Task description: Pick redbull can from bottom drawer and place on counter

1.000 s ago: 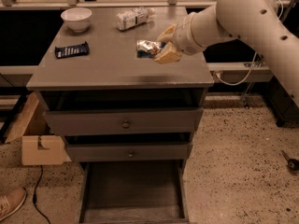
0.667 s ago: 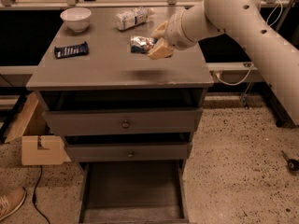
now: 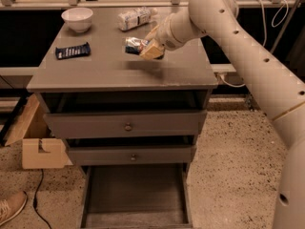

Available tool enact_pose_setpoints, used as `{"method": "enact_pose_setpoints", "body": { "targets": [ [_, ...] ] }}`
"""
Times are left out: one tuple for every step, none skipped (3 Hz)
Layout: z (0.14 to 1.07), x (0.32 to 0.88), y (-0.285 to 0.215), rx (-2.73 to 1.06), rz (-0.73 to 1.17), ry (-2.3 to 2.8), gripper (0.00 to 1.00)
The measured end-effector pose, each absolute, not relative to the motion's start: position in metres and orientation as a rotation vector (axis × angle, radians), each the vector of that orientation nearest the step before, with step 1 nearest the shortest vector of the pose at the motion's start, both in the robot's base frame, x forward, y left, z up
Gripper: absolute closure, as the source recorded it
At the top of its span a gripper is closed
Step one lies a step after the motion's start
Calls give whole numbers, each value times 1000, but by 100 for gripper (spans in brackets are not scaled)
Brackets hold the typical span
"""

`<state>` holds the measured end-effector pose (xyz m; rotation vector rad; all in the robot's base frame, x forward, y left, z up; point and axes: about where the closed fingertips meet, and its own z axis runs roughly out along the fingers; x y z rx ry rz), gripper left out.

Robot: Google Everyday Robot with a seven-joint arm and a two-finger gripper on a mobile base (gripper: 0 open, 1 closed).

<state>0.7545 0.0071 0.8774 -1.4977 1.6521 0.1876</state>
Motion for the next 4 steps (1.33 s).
{"method": "enact_pose_setpoints", "body": {
  "targets": [
    [862,778,14,-1470,213,1711,60],
    [855,794,17,-1452,226,1753,37],
    [853,803,17,-1436,234,1770,14],
    [854,808,14,-1418,247,1772,0]
  ]
}}
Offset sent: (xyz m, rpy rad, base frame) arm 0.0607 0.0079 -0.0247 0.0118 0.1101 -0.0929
